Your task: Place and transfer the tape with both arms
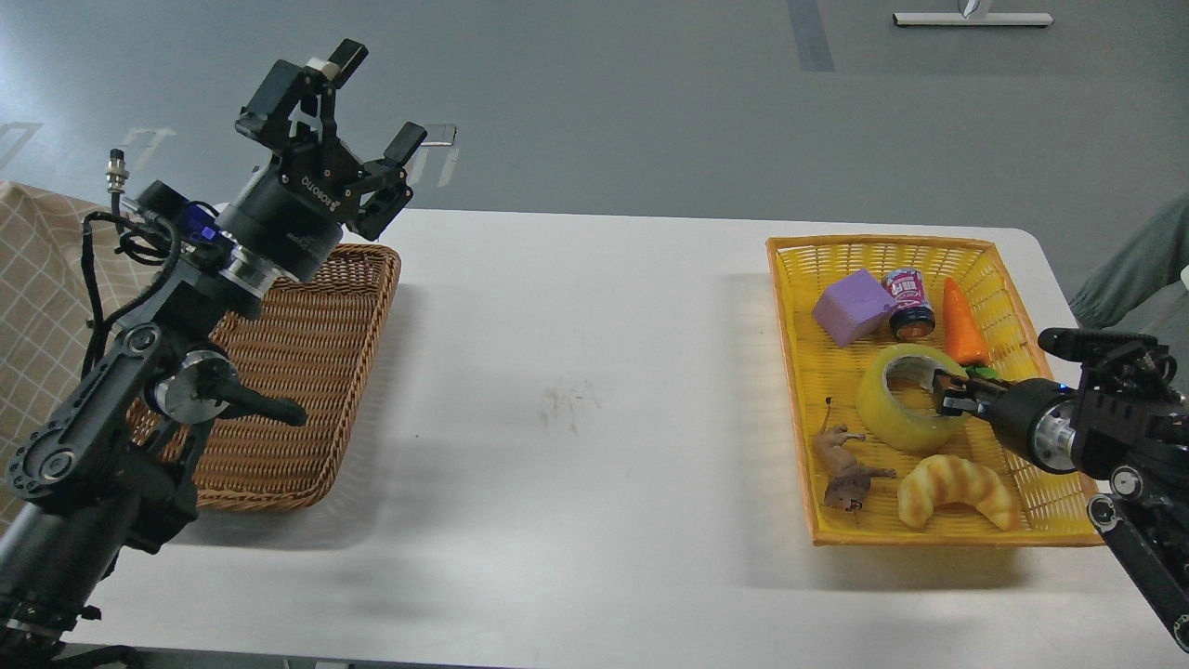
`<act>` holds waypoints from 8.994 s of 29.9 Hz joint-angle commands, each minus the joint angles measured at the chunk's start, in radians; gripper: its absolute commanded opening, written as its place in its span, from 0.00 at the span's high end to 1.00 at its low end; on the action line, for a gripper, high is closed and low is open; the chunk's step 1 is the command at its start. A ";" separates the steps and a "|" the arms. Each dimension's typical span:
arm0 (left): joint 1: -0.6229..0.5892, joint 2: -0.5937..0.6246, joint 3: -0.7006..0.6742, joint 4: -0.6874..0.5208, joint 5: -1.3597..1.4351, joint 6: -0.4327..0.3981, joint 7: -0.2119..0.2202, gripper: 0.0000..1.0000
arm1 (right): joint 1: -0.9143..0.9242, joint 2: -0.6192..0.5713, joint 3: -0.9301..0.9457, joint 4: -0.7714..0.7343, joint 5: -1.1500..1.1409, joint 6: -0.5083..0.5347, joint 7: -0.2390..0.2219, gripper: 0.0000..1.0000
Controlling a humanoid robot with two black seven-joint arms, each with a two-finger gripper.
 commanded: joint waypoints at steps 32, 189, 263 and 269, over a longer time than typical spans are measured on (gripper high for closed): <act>-0.008 -0.003 0.002 0.003 0.003 0.021 0.000 0.02 | 0.504 0.115 -0.205 0.010 0.000 0.000 0.003 1.00; -0.221 0.107 0.795 0.118 1.329 0.453 0.103 0.12 | 0.232 0.461 0.275 0.281 1.109 -0.252 -0.015 0.00; -0.330 -0.023 0.845 0.356 1.283 0.453 -0.003 0.82 | 0.161 0.461 0.281 0.335 1.106 -0.255 -0.015 0.00; -0.429 0.066 0.845 0.356 1.235 0.455 -0.047 0.82 | 0.163 0.461 0.282 0.333 1.106 -0.255 -0.015 0.00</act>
